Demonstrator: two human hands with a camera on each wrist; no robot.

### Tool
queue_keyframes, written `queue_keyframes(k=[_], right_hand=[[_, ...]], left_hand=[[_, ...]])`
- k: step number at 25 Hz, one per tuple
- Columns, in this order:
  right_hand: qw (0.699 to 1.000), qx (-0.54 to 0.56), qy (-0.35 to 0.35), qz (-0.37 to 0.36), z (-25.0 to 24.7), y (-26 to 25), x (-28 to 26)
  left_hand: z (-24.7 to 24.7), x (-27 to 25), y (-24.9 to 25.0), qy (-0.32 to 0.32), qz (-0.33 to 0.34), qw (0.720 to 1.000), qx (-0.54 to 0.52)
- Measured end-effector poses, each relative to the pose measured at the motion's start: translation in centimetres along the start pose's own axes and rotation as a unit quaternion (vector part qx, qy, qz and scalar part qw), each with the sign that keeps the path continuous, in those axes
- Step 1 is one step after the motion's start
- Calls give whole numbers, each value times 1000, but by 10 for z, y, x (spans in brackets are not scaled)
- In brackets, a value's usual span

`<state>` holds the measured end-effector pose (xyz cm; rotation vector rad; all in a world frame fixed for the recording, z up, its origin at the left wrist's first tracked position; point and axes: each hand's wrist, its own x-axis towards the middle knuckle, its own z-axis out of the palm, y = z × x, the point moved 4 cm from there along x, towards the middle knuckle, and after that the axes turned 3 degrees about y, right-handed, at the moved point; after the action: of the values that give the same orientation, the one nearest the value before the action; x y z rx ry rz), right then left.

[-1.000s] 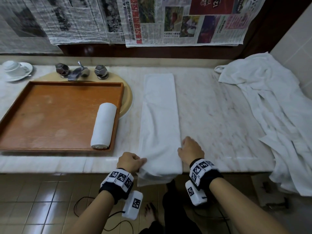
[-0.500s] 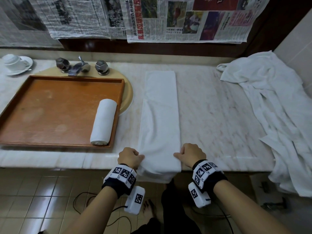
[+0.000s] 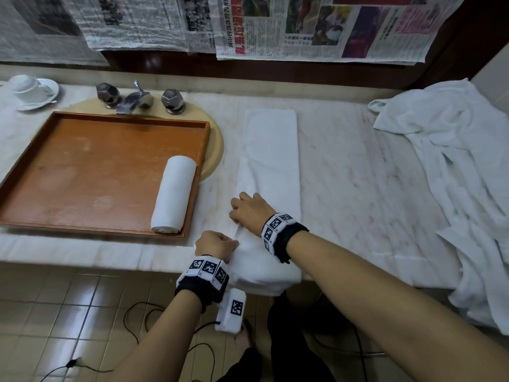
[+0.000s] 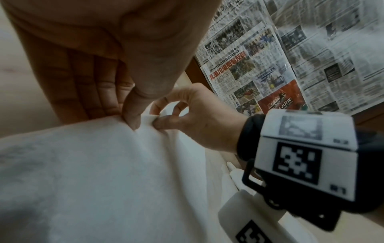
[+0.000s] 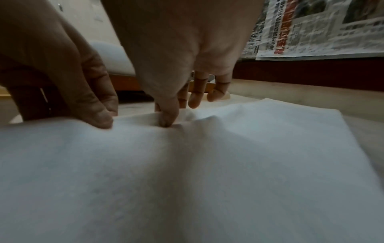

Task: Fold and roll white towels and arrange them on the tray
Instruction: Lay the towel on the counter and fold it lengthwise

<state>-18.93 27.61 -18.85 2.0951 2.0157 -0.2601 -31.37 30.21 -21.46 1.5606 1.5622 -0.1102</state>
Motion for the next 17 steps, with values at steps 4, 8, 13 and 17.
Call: queue_keyframes(k=[4,8,13,17], right_hand=[[997,-53,19,-59,-6,2,6],[998,-56,-14,-34,-8,14,8],[998,-54,-2,-22,-11,16,15],[998,-60,1,-13,-10,24,21]], left_hand=[[0,0,1,-1,-11,1000,1],[0,3,1,-9,-19,1000,0],[1,7,-3,-17,-23,1000,3],[3,10,-1,-12,-3,1000,19]])
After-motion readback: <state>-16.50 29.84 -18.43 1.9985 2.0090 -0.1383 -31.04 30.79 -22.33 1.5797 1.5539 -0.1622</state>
